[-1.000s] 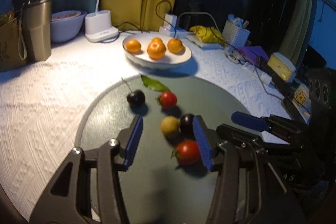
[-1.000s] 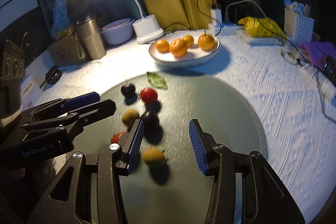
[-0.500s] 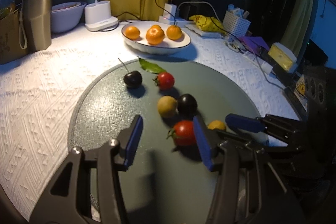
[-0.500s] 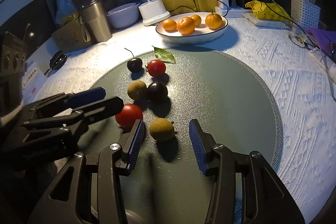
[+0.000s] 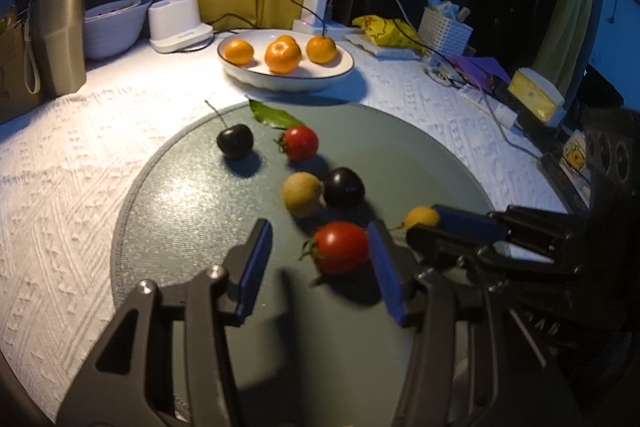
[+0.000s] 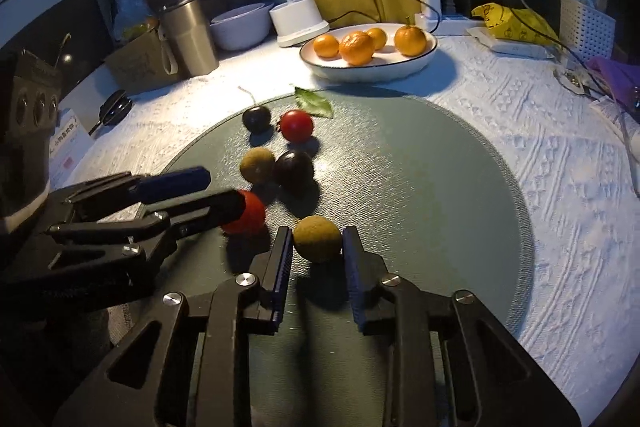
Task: Organize fruits
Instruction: 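Close the right tool on the brown kiwi while the left tool closes on a red tomato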
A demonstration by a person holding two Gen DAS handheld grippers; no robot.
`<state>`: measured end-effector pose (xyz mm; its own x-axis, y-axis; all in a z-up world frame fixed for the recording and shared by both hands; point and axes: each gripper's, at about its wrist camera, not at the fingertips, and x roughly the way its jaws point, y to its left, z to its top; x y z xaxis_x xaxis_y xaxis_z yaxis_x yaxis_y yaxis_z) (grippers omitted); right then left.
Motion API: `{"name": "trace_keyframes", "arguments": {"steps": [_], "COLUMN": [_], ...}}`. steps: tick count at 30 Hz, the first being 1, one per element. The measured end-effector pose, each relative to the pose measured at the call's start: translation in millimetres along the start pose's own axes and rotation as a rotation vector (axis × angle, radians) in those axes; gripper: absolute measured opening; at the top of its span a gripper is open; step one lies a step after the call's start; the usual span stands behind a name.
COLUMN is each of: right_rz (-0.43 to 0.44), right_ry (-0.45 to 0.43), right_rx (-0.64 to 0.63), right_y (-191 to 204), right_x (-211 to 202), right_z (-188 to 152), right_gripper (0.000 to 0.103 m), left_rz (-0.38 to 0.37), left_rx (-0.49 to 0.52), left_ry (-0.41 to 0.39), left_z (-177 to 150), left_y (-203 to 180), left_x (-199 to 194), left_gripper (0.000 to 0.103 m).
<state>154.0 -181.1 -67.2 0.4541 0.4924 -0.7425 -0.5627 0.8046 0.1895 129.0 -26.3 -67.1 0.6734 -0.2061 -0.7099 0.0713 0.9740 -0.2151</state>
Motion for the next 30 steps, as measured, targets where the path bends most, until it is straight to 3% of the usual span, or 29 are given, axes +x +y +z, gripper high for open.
{"name": "trace_keyframes", "arguments": {"steps": [13, 19, 30], "right_rz": [-0.030, -0.036, -0.046], "right_ry": [-0.040, -0.049, -0.066], "right_rx": [0.038, 0.042, 0.034], "right_y": [-21, -23, -23], "right_x": [-10, -12, -14], "right_z": [5, 8, 20], "right_gripper": [0.027, 0.027, 0.027], "left_rz": [-0.005, -0.005, -0.023], "left_rx": [0.055, 0.061, 0.062], "left_ry": [0.054, 0.057, 0.043], "left_z": [-4, -4, 2], "left_y": [-13, -11, -9], "left_x": [14, 16, 10], "left_gripper": [0.051, 0.035, 0.033]}}
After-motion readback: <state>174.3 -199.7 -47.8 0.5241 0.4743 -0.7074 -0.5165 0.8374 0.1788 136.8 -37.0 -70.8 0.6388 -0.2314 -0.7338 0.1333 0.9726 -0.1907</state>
